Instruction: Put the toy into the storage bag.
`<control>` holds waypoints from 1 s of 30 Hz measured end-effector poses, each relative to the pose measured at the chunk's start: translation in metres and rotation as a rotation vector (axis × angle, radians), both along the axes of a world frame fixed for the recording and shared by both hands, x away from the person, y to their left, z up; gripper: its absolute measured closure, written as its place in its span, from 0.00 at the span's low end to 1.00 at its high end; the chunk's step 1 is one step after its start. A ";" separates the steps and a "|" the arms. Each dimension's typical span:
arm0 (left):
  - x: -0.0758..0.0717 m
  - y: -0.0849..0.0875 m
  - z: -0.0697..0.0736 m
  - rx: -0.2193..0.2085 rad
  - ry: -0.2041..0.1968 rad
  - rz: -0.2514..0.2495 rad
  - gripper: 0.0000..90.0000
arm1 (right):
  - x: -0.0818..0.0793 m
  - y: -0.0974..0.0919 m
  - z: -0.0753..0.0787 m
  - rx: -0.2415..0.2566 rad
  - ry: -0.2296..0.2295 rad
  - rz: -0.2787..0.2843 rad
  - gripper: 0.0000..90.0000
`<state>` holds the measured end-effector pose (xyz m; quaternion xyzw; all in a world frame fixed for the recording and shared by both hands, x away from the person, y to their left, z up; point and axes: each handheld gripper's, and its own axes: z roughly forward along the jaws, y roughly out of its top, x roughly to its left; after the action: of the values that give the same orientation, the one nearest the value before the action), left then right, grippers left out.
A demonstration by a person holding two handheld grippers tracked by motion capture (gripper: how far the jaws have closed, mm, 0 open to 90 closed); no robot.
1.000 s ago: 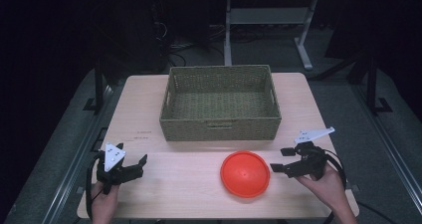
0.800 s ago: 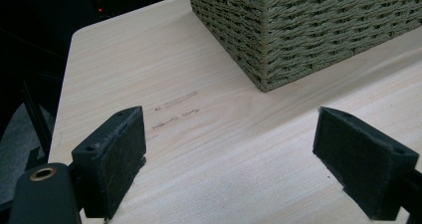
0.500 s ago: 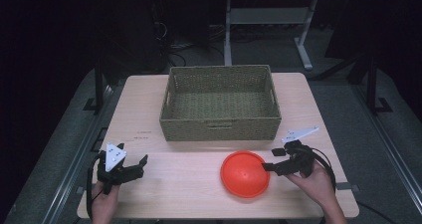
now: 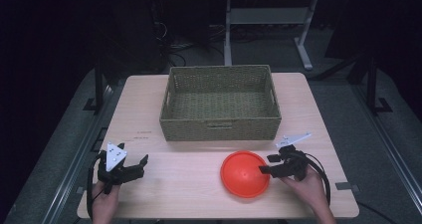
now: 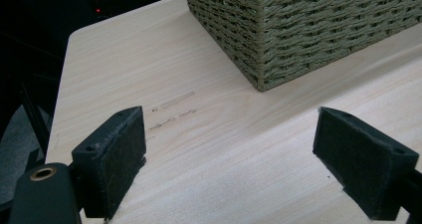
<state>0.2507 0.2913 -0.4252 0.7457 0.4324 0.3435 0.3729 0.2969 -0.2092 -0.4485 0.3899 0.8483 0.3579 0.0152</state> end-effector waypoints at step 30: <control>0.000 -0.002 0.002 0.002 -0.011 -0.006 0.14 | 0.000 0.007 -0.006 -0.004 0.017 0.018 0.72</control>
<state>0.2503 0.2896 -0.4237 0.7453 0.4278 0.3471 0.3754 0.2965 -0.2026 -0.4542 0.3854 0.8526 0.3528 0.0056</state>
